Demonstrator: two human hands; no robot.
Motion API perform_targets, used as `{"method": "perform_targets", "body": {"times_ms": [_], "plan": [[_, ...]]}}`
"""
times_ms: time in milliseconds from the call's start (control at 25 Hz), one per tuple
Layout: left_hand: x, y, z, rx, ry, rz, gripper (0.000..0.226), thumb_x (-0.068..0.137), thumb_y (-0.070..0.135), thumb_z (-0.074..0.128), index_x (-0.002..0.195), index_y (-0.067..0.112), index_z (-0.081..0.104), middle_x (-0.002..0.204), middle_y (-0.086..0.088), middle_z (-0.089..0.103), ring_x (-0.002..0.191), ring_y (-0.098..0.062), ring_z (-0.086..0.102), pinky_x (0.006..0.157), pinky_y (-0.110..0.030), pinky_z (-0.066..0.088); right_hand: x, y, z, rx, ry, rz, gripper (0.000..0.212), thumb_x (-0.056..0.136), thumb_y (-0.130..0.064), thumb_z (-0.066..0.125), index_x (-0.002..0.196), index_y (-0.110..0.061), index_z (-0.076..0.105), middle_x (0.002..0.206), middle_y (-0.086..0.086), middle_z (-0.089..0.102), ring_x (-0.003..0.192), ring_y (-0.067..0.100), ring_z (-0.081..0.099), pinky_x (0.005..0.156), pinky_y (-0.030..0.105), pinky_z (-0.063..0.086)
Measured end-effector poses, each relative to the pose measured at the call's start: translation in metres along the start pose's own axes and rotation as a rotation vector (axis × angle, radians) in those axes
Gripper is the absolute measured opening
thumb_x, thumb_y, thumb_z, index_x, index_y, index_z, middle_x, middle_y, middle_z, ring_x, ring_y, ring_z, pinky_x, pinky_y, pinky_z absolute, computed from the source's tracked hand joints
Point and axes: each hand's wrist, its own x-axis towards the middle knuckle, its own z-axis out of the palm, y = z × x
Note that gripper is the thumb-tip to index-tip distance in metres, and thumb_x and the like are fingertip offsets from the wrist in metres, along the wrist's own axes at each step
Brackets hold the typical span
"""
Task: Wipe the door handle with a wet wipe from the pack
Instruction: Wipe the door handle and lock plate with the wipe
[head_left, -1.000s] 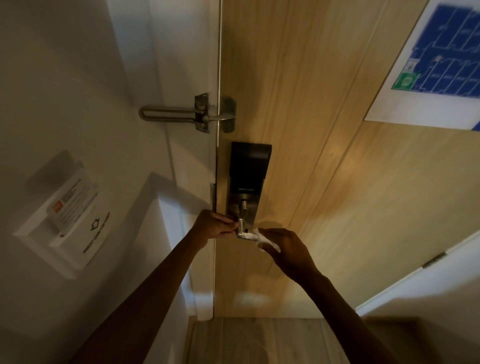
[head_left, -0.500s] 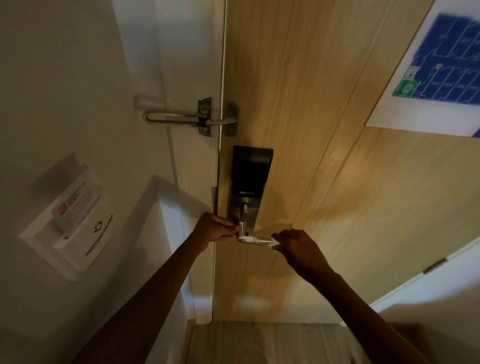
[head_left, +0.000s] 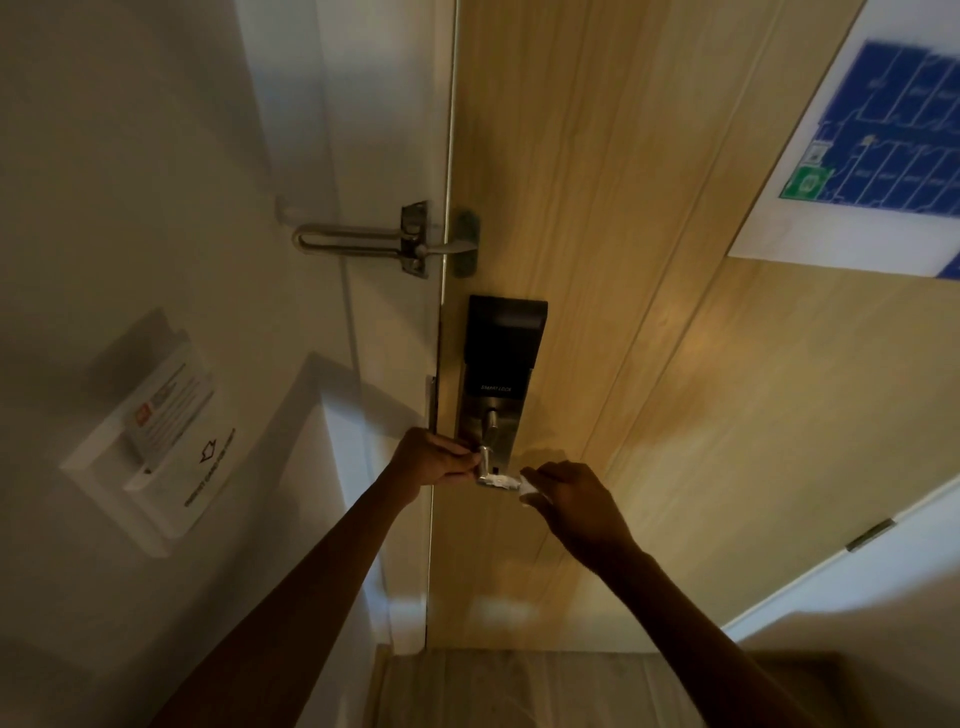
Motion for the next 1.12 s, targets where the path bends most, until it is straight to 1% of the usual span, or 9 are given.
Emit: {"method": "perform_targets", "body": {"times_ms": [80, 240, 400, 480, 640, 720, 800, 960, 1120], "plan": [[-0.001, 0.001, 0.0, -0.017, 0.006, -0.015, 0.026, 0.076, -0.007, 0.07, 0.102, -0.014, 0.065, 0.103, -0.02, 0.07, 0.073, -0.014, 0.074, 0.072, -0.029, 0.061, -0.001, -0.003, 0.002, 0.021, -0.01, -0.018, 0.032, 0.083, -0.024, 0.072, 0.113, -0.014, 0.065, 0.088, 0.005, 0.071, 0.077, 0.022, 0.065, 0.072, 0.031, 0.05], [-0.003, 0.002, -0.001, -0.024, 0.01, -0.028, 0.027, 0.075, -0.006, 0.072, 0.101, -0.01, 0.067, 0.104, -0.02, 0.071, 0.092, -0.029, 0.072, 0.076, -0.031, 0.06, -0.013, 0.038, -0.028, 0.162, -0.095, 0.113, 0.023, 0.089, -0.02, 0.063, 0.112, -0.02, 0.069, 0.09, 0.002, 0.074, 0.078, 0.017, 0.068, 0.066, 0.022, 0.046], [-0.004, 0.003, 0.0, 0.016, 0.006, -0.032, 0.028, 0.076, 0.0, 0.073, 0.102, -0.008, 0.068, 0.103, -0.018, 0.072, 0.079, -0.015, 0.073, 0.073, -0.026, 0.06, 0.006, 0.02, -0.034, 0.279, 0.179, 0.331, 0.022, 0.095, -0.022, 0.056, 0.113, -0.022, 0.069, 0.11, -0.002, 0.073, 0.092, 0.014, 0.069, 0.077, 0.024, 0.051], [-0.004, 0.005, 0.0, 0.034, 0.013, -0.046, 0.027, 0.076, 0.003, 0.074, 0.101, -0.005, 0.069, 0.102, -0.018, 0.073, 0.076, -0.013, 0.073, 0.071, -0.024, 0.06, 0.021, -0.005, -0.023, 0.311, 0.242, 0.397, 0.026, 0.095, -0.023, 0.055, 0.118, -0.022, 0.067, 0.115, -0.004, 0.07, 0.095, 0.012, 0.068, 0.08, 0.021, 0.051], [-0.002, 0.005, -0.001, 0.034, 0.001, -0.059, 0.029, 0.076, 0.004, 0.075, 0.103, -0.005, 0.069, 0.105, -0.019, 0.072, 0.088, -0.023, 0.073, 0.076, -0.028, 0.06, 0.015, -0.037, 0.011, 0.43, 0.106, 0.323, 0.029, 0.098, -0.034, 0.047, 0.118, -0.022, 0.063, 0.113, 0.0, 0.07, 0.1, 0.012, 0.066, 0.087, 0.027, 0.052], [-0.002, 0.005, -0.001, 0.081, -0.01, -0.037, 0.028, 0.077, 0.007, 0.074, 0.102, -0.003, 0.068, 0.104, -0.017, 0.072, 0.092, -0.025, 0.072, 0.085, -0.034, 0.058, 0.003, -0.043, 0.016, 0.456, 0.058, 0.255, 0.04, 0.095, -0.046, 0.045, 0.122, -0.02, 0.06, 0.122, -0.001, 0.066, 0.113, 0.011, 0.059, 0.096, 0.033, 0.049], [-0.001, 0.004, -0.001, 0.078, -0.001, -0.039, 0.027, 0.076, 0.008, 0.076, 0.1, -0.002, 0.07, 0.103, -0.017, 0.073, 0.09, -0.023, 0.073, 0.085, -0.035, 0.058, -0.002, -0.044, 0.017, 0.504, 0.043, 0.232, 0.048, 0.093, -0.052, 0.045, 0.125, -0.02, 0.059, 0.128, -0.004, 0.062, 0.118, 0.006, 0.054, 0.1, 0.031, 0.047], [0.0, 0.001, -0.002, 0.071, -0.005, -0.052, 0.034, 0.074, 0.01, 0.078, 0.104, -0.005, 0.069, 0.103, -0.017, 0.073, 0.094, -0.026, 0.072, 0.088, -0.039, 0.057, 0.007, -0.047, 0.02, 0.561, 0.171, 0.356, 0.036, 0.093, -0.047, 0.052, 0.117, -0.024, 0.065, 0.115, -0.006, 0.069, 0.098, 0.002, 0.063, 0.083, 0.03, 0.056], [0.0, 0.001, -0.003, 0.054, -0.01, -0.054, 0.034, 0.073, 0.009, 0.078, 0.103, -0.004, 0.069, 0.104, -0.018, 0.073, 0.089, -0.023, 0.073, 0.082, -0.035, 0.059, 0.005, -0.055, 0.034, 0.39, 0.264, 0.352, 0.031, 0.089, -0.039, 0.059, 0.109, -0.018, 0.068, 0.107, 0.002, 0.072, 0.101, 0.016, 0.065, 0.087, 0.031, 0.052]]}}
